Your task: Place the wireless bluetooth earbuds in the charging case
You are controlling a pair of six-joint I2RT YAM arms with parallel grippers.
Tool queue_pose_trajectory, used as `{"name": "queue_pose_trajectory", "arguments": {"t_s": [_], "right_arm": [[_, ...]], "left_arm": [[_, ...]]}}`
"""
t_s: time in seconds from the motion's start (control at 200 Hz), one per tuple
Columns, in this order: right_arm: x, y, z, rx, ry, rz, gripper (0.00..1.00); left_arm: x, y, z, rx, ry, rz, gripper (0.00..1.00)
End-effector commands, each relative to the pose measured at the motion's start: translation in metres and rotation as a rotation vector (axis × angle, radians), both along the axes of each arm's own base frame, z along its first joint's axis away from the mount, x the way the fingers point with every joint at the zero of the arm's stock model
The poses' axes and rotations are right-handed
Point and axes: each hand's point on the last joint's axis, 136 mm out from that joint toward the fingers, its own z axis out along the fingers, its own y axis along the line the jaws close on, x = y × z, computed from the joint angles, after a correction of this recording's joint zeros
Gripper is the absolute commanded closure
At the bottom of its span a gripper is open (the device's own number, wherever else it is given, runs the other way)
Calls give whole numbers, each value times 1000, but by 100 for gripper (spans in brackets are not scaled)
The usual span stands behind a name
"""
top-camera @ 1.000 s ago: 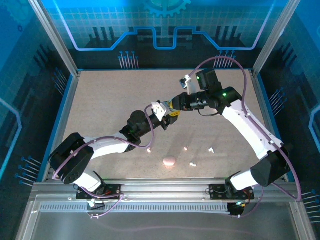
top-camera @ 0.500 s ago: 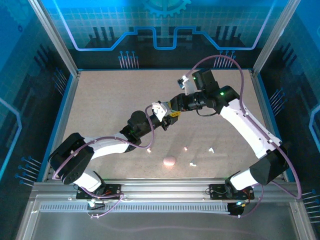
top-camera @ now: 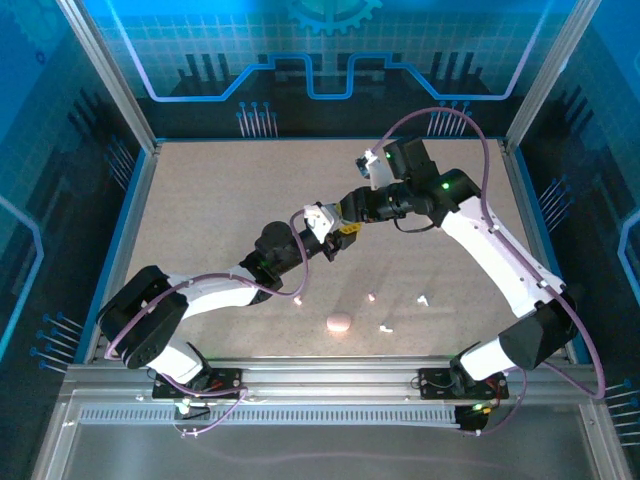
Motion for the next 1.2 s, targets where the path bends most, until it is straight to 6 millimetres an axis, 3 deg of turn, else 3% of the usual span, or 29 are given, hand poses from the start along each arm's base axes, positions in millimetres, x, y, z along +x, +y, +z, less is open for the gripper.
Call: {"name": "queue_pose_trajectory", "arguments": {"t_s": [0.0, 0.35, 0.535, 0.675, 0.83, 1.045, 1.195], "right_arm": [[-7, -2, 12, -9, -16, 5, 62], [-19, -9, 60, 71, -151, 27, 58], [1, -43, 79, 74, -282, -138, 54], [27, -65, 79, 83, -234, -254, 50], [43, -53, 67, 83, -127, -202, 47], [39, -32, 34, 84, 31, -85, 46], [22, -30, 27, 91, 60, -3, 45]], "left_arm": [[0, 1, 31, -57, -84, 15, 64], [0, 3, 24, -46, -74, 23, 64], [-12, 0, 28, -52, -99, -38, 64], [-27, -8, 33, -60, -114, -131, 64], [-35, -11, 43, -75, -118, -182, 64], [-35, -10, 55, -89, -114, -179, 64], [-31, -7, 62, -111, -106, -160, 64]]}}
